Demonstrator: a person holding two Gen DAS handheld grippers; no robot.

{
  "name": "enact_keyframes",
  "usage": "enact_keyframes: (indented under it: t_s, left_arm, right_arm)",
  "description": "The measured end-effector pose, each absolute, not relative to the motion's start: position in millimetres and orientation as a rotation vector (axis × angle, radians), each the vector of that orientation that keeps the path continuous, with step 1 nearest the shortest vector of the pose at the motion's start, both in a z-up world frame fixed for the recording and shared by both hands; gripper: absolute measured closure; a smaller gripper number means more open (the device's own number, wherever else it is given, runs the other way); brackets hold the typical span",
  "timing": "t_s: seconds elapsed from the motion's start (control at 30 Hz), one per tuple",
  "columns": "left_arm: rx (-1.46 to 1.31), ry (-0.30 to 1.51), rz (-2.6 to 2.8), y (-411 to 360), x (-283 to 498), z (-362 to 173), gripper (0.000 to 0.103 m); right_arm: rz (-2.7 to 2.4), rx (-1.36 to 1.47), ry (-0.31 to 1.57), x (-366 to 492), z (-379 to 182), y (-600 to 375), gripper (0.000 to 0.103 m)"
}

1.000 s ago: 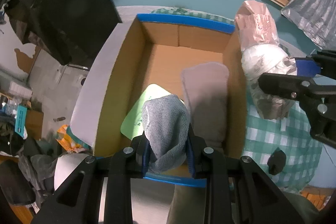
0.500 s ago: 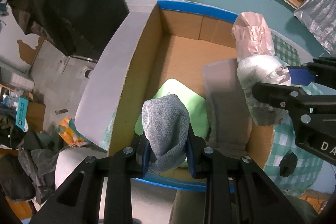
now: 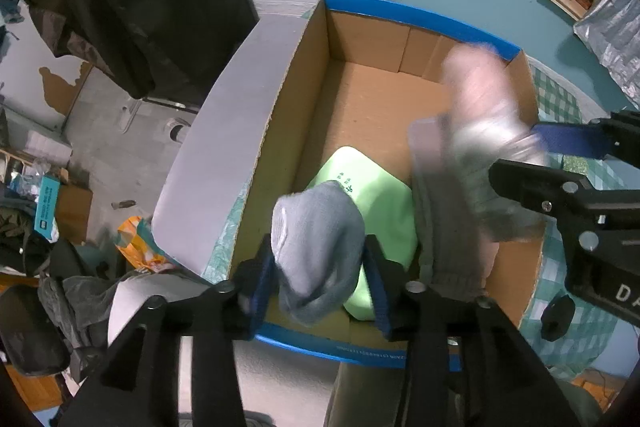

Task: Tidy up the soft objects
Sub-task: 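Lower both held items into the box and open both tools, then move both open tools out of the box back over the checked cloth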

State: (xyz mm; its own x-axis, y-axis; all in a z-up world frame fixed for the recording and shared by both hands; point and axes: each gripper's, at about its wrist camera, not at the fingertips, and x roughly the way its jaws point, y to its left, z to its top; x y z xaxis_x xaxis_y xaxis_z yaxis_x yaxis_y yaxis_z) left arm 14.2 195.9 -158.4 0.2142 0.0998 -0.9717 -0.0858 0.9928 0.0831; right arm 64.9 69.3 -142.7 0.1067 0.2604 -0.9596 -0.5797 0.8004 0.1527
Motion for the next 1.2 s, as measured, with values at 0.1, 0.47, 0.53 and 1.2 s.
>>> enact_keyframes:
  t_s: [0.1,0.47,0.53,1.2]
  left_arm:
    - [0.010,1.341,0.128,194.0,13.4,-155.6,0.044]
    - [0.058,1.304,0.114,172.3,8.7,-141.0,0.039]
    - [0.053,1.302,0.106,168.8,7.6,-137.5,0.039]
    - [0.117,1.263,0.003,110.0,-3.9,-115.4,0.039]
  right_arm:
    - [0.619,-0.290,1.315,66.1,-139.7,66.5,0.045]
    - [0.585,-0.260,1.296,62.7,-126.6,45.5,0.038]
    - [0.580,-0.249,1.293,62.2,-123.9,39.0,0.038]
    - [0.495,-0.169,1.272,40.8,-98.5,-33.0,0.038]
